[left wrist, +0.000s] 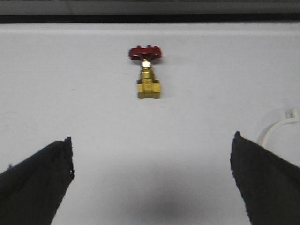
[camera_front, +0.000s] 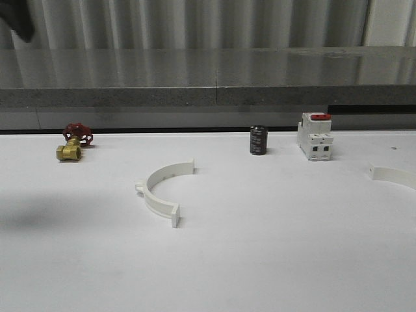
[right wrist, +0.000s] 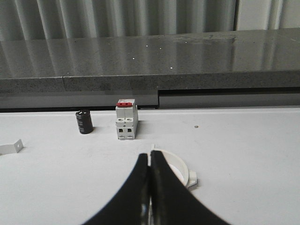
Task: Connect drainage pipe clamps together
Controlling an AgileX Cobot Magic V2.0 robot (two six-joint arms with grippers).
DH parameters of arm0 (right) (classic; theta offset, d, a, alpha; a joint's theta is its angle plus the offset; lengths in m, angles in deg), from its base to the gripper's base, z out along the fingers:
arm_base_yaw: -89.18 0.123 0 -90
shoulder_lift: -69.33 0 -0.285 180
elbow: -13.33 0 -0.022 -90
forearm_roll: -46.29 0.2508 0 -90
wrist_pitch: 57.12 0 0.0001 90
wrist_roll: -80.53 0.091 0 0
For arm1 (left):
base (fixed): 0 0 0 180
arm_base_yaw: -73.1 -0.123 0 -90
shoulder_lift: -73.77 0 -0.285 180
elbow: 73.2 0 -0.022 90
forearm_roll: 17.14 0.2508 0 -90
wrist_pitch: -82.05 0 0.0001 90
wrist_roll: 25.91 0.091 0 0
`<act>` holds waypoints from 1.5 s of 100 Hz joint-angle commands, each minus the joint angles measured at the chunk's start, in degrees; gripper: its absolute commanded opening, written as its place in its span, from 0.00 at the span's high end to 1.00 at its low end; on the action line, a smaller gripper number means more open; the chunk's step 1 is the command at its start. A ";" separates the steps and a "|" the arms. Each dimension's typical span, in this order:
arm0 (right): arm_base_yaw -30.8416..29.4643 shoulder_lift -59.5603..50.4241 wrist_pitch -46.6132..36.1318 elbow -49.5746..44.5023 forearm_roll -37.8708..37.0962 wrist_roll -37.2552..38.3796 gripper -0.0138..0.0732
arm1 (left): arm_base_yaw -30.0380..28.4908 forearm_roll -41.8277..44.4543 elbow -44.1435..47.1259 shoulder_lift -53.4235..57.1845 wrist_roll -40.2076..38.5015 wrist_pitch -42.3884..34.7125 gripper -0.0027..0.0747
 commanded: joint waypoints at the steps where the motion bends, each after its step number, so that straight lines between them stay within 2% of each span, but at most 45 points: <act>1: -0.35 -1.14 -4.99 0.92 -0.01 -0.49 0.92 | -2.33 -0.18 4.04 7.55 0.18 -5.57 0.12; 41: -0.35 -1.14 -4.99 0.92 -0.01 -0.49 0.92 | -3.25 -2.28 31.35 36.51 0.18 -16.01 0.13; 61: -0.35 -1.14 -4.99 0.92 -0.01 -0.49 0.92 | -3.25 -2.28 38.76 49.10 0.18 -15.74 0.23; 73: -0.35 -1.14 -4.99 0.92 -0.01 -0.49 0.92 | -3.25 -2.28 41.42 54.66 0.18 -15.65 0.39; 99: -0.35 -1.14 -4.99 0.92 -0.01 -0.49 0.92 | -3.25 -1.97 42.36 59.00 0.18 -15.65 0.99; 135: -0.35 -1.14 -8.06 0.92 0.05 0.39 0.92 | -3.25 -1.97 42.36 59.00 0.18 -15.65 0.99; 150: -0.35 0.49 -0.95 4.00 0.52 0.97 0.92 | -3.25 -1.97 42.36 59.00 0.18 -15.65 0.99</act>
